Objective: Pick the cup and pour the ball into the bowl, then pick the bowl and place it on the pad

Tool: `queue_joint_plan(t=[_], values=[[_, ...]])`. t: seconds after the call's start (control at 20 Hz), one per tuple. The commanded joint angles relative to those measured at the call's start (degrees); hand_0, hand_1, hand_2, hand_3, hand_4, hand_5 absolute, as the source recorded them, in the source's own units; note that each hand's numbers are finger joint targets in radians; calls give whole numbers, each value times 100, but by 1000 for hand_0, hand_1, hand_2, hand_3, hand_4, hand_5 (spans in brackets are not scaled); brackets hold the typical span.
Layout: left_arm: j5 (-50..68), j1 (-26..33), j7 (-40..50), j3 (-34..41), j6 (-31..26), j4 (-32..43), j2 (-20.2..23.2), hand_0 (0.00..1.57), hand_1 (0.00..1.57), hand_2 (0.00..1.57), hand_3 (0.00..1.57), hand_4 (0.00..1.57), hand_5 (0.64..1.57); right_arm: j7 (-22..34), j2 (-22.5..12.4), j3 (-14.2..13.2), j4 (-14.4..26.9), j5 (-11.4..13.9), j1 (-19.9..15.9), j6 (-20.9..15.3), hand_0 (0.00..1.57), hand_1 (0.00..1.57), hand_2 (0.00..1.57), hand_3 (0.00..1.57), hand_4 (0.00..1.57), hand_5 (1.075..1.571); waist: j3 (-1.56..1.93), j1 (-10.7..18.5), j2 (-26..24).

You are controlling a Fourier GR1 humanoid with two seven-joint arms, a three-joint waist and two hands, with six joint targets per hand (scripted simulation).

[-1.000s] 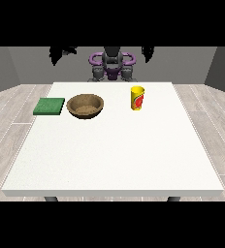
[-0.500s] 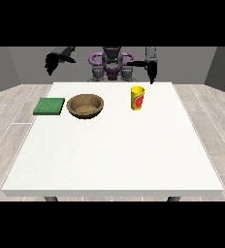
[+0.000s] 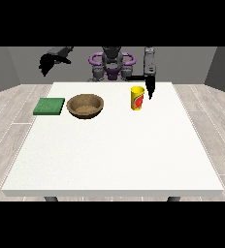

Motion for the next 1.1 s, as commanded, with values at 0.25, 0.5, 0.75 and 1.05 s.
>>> queue_joint_plan(t=[0.25,0.5,0.75,1.05], values=[[13,-595,-913,350,267,1477,-108,0,0,0,0,0,1464,-304,-453,-314,452,-185,-36,516,0,0,0,0,89,1571,1,-272,180],[-727,-741,-1341,395,1577,1855,33,1294,1294,1571,1571,1088,1559,233,-634,-488,53,-664,-485,546,0,0,0,67,0,1571,1,-707,416],[-1532,-570,-903,-145,2317,1904,34,1288,1288,1571,1571,1174,1546,373,-827,-572,458,-647,-292,693,0,0,0,189,0,1570,10,-467,-216],[-3159,-1344,1088,-1348,3172,1843,-217,1296,1296,1571,1571,1186,1539,900,-781,-466,1032,-674,-278,635,0,0,0,221,223,1569,35,-291,-1424]])
